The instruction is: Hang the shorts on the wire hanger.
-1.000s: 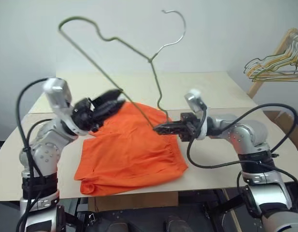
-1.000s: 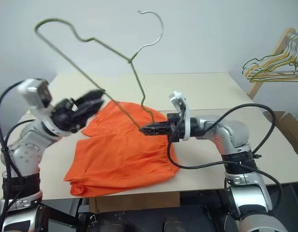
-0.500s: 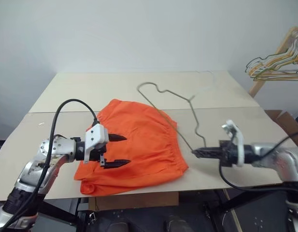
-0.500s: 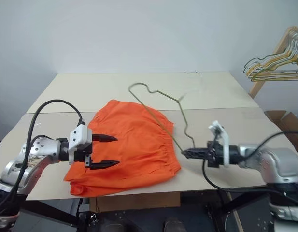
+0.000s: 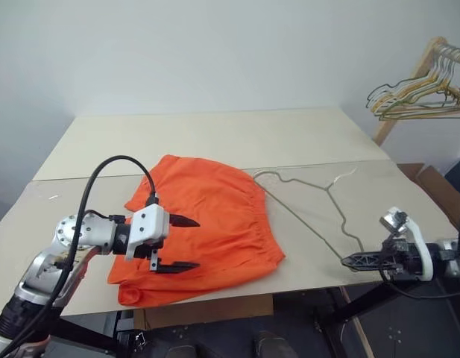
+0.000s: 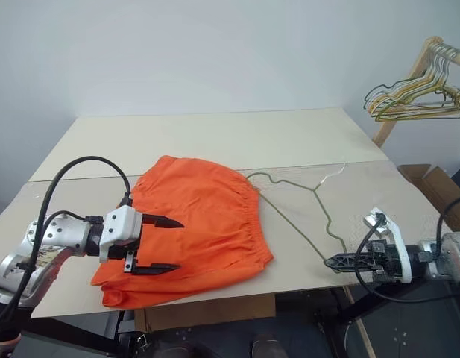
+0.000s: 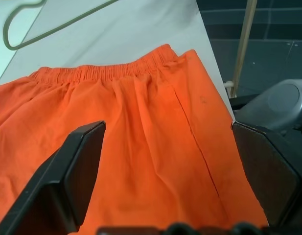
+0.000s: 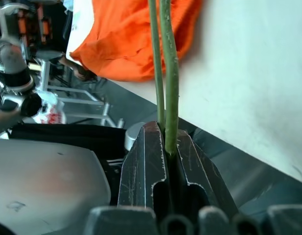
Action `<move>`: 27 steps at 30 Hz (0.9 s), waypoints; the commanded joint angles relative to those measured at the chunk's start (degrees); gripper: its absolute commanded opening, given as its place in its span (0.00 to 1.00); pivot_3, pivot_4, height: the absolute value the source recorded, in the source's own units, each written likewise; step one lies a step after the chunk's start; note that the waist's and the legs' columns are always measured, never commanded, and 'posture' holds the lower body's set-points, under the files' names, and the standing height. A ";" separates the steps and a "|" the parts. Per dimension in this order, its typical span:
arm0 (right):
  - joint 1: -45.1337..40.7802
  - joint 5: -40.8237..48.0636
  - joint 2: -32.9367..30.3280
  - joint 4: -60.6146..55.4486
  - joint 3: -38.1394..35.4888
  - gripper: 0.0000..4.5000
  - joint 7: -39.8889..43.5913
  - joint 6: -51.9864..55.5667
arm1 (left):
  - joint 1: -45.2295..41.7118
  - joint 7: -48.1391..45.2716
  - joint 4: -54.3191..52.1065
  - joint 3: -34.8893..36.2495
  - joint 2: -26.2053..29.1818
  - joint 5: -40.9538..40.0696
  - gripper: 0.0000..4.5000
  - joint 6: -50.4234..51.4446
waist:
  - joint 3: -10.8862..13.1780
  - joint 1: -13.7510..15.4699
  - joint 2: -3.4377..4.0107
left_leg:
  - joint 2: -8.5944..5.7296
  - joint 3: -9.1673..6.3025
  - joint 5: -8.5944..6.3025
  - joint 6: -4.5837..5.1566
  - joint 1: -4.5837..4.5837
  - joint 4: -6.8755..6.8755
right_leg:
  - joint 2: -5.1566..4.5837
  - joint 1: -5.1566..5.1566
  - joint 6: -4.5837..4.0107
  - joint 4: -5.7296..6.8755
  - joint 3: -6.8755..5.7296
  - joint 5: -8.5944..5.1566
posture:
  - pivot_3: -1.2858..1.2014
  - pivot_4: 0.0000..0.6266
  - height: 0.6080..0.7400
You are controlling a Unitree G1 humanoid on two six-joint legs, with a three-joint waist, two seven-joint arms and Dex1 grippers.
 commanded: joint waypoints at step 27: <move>-2.52 -4.51 -0.31 10.61 2.44 0.00 6.10 0.49 | 0.38 0.63 -4.20 0.43 -0.63 -0.85 0.99 1.41 | -0.02 0.63 0.05 | -0.01 0.05 0.00 0.00 0.06 0.08 | -0.01 0.04 0.05 0.05 0.04 0.03 | 0.50 0.00 1.00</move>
